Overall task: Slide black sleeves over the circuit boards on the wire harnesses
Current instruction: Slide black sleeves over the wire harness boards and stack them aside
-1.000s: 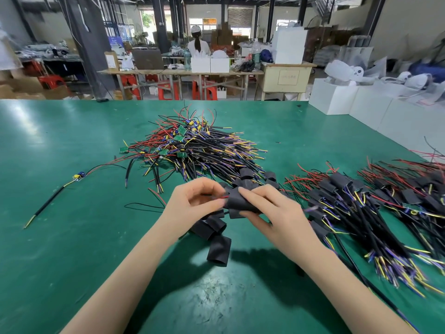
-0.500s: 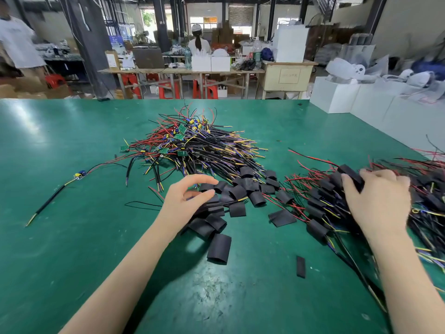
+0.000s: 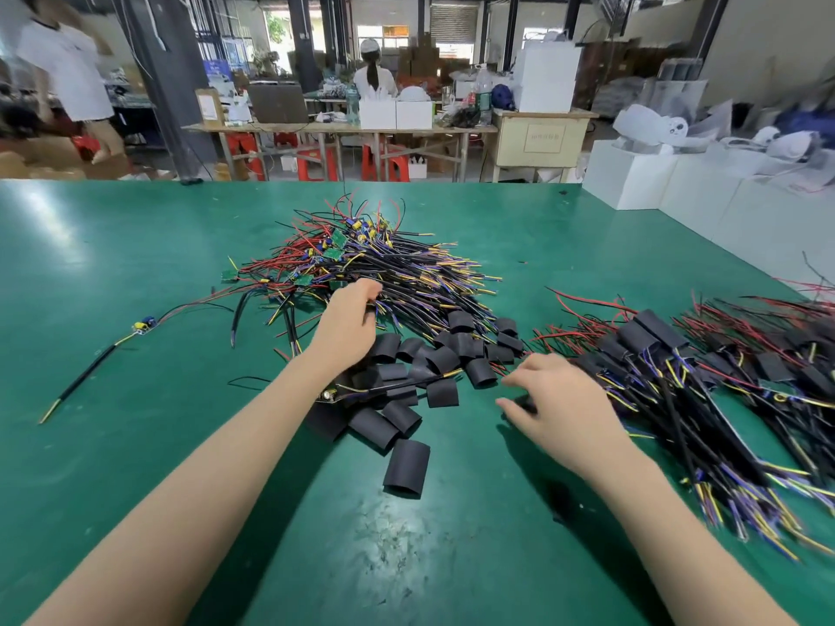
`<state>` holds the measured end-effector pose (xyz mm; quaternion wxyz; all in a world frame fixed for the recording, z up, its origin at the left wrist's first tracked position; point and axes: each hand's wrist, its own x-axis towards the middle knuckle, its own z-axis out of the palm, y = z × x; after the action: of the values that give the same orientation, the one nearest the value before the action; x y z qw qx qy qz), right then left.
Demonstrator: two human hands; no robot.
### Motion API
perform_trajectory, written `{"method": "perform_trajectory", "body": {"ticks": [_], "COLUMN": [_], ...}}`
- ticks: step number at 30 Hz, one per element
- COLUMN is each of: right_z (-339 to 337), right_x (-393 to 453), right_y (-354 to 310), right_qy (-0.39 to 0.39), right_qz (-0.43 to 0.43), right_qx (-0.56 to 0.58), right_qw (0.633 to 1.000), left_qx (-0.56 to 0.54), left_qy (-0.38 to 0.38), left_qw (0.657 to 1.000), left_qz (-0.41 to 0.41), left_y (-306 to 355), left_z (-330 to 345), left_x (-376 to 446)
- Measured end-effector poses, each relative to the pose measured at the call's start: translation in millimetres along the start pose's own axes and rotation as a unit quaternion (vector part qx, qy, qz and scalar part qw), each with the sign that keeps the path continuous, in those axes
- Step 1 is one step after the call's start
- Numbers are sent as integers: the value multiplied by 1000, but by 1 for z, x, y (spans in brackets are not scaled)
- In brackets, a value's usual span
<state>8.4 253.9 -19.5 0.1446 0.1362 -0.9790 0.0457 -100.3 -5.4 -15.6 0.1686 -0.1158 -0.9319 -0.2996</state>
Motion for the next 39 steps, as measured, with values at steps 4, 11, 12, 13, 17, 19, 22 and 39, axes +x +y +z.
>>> {"method": "perform_trajectory", "body": {"ticks": [4, 11, 12, 13, 17, 19, 22, 39], "right_z": [6, 6, 5, 5, 4, 4, 4, 13], "right_x": [-2, -4, -3, -3, -2, -2, -1, 1], "right_y": [-5, 1, 1, 1, 0, 1, 1, -4], "right_qy": [-76, -77, -76, -76, -74, -67, -64, -31], "right_qz": [60, 71, 71, 71, 68, 70, 71, 53], "right_qx": [-23, 19, 23, 23, 4, 3, 3, 42], "right_qw": [995, 994, 994, 994, 995, 995, 995, 997], "left_qx": [158, 332, 340, 339, 306, 337, 432, 353], "left_qy": [-63, -83, -68, -56, -42, -57, -94, -153], "left_qw": [985, 939, 938, 939, 951, 940, 895, 917], "left_qz": [24, 29, 25, 16, -8, 9, 57, 110], "left_y": [-3, -8, -9, -10, -12, -10, -13, -7], "left_z": [8, 18, 17, 16, 11, 9, 7, -3], "left_x": [27, 42, 42, 42, 41, 39, 33, 3]}}
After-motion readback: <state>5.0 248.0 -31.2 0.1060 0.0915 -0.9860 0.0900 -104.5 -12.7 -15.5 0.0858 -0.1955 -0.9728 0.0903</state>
